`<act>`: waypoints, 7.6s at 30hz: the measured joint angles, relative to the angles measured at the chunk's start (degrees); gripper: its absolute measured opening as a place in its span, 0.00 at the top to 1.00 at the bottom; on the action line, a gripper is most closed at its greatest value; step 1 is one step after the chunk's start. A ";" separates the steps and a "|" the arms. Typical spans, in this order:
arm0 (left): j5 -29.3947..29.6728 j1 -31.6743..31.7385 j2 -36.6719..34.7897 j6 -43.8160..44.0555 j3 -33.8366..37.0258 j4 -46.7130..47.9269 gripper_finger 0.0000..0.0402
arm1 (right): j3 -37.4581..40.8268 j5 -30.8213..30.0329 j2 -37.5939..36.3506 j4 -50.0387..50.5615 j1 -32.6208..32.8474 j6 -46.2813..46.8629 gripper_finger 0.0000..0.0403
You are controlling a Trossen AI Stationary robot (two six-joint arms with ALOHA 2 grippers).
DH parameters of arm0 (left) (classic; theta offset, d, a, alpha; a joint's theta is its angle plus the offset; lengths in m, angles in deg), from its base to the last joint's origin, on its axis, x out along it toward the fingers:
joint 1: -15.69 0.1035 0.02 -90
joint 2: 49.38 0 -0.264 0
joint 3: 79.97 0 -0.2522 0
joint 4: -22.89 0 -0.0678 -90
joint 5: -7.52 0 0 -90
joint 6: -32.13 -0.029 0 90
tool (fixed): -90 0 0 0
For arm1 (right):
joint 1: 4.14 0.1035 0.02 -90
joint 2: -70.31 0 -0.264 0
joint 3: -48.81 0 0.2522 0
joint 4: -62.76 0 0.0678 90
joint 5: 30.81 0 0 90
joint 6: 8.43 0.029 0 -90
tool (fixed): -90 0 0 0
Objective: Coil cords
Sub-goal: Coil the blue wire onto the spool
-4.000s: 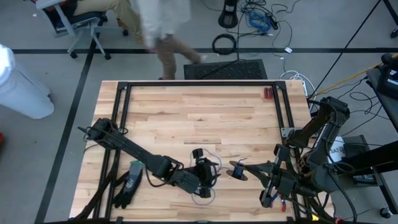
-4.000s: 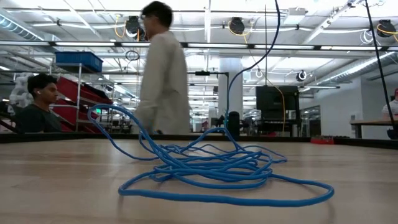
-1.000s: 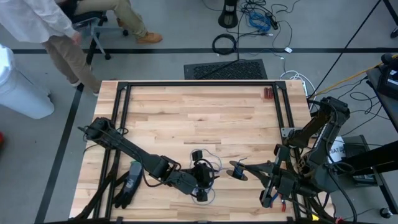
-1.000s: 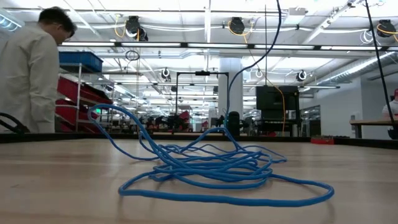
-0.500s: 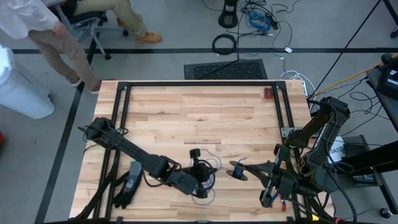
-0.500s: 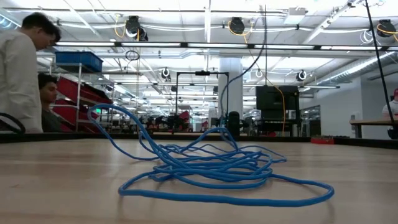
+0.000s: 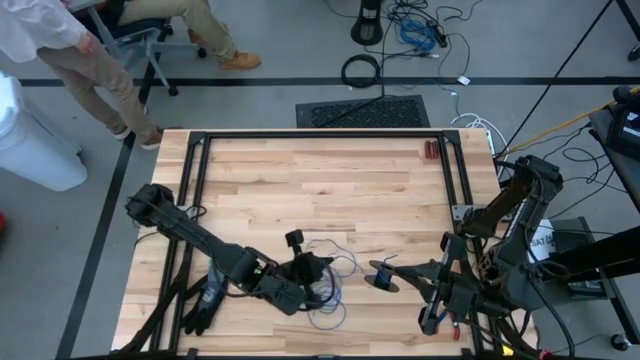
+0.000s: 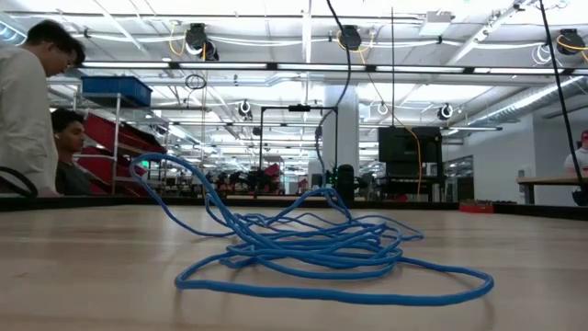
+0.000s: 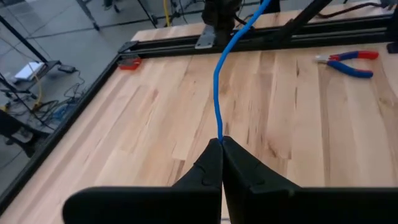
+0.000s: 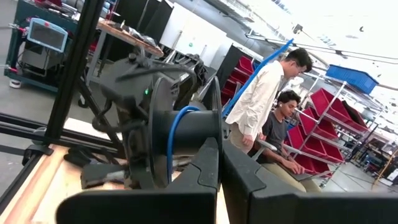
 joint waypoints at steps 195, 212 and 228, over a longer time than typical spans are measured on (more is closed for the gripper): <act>-7.41 4.46 13.00 -15.01 0.00 -28.33 0.63 | -0.04 1.44 -2.29 12.65 -2.97 14.14 1.00; -7.17 4.83 13.50 -15.04 0.00 -26.71 0.92 | -0.04 2.79 -2.27 12.52 -2.97 14.14 1.00; -0.01 3.87 5.22 -2.89 0.00 -1.64 0.99 | -0.02 2.78 -2.27 13.81 -2.97 14.45 1.00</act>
